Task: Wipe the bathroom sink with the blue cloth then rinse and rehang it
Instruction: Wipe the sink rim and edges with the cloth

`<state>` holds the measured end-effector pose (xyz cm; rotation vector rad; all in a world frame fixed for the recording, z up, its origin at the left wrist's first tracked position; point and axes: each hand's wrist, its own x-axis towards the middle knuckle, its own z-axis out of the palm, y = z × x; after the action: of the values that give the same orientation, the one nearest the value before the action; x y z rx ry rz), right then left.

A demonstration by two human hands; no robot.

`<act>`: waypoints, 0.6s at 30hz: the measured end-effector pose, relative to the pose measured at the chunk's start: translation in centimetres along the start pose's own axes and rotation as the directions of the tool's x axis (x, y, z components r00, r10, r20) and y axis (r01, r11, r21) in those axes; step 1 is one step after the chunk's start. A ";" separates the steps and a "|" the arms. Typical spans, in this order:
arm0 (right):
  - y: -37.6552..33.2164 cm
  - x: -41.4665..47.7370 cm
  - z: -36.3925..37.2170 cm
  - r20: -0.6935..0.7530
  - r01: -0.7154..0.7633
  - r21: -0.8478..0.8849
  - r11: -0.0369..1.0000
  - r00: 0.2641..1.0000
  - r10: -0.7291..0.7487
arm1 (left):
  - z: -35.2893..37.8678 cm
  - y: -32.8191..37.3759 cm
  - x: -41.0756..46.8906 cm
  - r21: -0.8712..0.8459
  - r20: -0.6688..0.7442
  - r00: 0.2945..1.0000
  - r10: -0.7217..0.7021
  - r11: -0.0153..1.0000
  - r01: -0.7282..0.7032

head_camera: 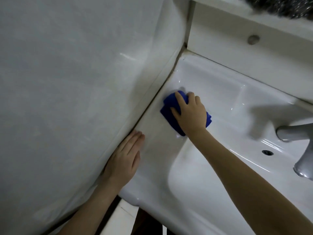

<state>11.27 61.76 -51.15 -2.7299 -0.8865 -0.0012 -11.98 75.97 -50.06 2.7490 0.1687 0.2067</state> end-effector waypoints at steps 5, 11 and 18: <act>4.3 -4.2 -0.3 -0.012 0.199 0.019 0.980 0.980 -0.199 | -0.1 0.0 -0.2 -0.011 0.007 1.000 -0.001 1.000 0.001; 2.4 -1.3 -0.2 -0.032 -0.046 -0.056 0.997 0.998 0.045 | 0.1 -0.1 0.1 -0.019 0.009 1.000 -0.016 1.000 0.016; 0.4 -11.2 0.5 0.012 0.288 0.141 0.947 0.956 -0.292 | -0.3 0.1 -0.2 -0.033 0.038 0.999 -0.027 0.999 0.028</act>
<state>2.39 55.13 -52.63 -2.4555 -1.2418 0.0457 -12.24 76.02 -49.75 2.7133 0.1908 0.1489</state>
